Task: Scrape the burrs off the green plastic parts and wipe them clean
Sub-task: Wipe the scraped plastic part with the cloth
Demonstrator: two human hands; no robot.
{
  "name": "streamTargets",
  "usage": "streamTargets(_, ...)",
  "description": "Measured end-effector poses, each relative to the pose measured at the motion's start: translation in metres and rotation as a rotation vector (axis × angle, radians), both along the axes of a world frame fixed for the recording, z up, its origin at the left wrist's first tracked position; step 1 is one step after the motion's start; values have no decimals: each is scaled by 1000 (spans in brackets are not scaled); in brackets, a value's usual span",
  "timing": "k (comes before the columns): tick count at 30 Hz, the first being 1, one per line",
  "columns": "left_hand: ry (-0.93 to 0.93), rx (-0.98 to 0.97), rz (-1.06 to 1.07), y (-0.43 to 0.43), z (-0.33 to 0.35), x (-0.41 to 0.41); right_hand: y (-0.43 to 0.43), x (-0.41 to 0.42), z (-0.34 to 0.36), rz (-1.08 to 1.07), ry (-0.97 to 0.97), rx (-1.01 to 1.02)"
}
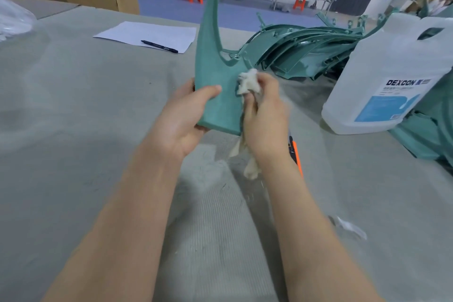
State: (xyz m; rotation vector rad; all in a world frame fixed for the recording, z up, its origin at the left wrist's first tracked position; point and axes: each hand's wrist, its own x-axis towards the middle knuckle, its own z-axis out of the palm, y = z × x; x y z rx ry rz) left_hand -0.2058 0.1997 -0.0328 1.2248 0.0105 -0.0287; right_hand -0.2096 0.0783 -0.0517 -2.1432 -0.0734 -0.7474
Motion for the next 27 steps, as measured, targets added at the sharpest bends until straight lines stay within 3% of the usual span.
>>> streamTargets(3, 3, 100, -52, -1, 2, -4, 11, -8, 8, 132, -140, -17)
streamTargets(6, -38, 197, -147, -2, 4, -12, 6, -11, 19, 67, -251, 47)
streamTargets(10, -106, 366, -314, -3, 9, -23, -4, -4, 21, 46, 68, -91)
streamTargets(13, -102, 381, -386, -3, 13, -28, -10, 5, 25, -152, 37, -152)
streamTargets(17, -56, 428, -452, -1, 14, -28, -14, 13, 25, -261, 125, -158)
streamTargets(20, -11, 262, -506, -4, 16, -33, -24, 20, 24, -326, 154, -33)
streamTargets(22, -89, 359, -447, -18, 11, -36, -29, 22, 25, -339, 153, 134)
streamTargets(25, -278, 606, -109, -41, 7, -38, -32, 19, 25, -264, 119, 305)
streamTargets(27, -319, 663, -72, -38, 10, -36, -33, 16, 25, -230, 99, 352)
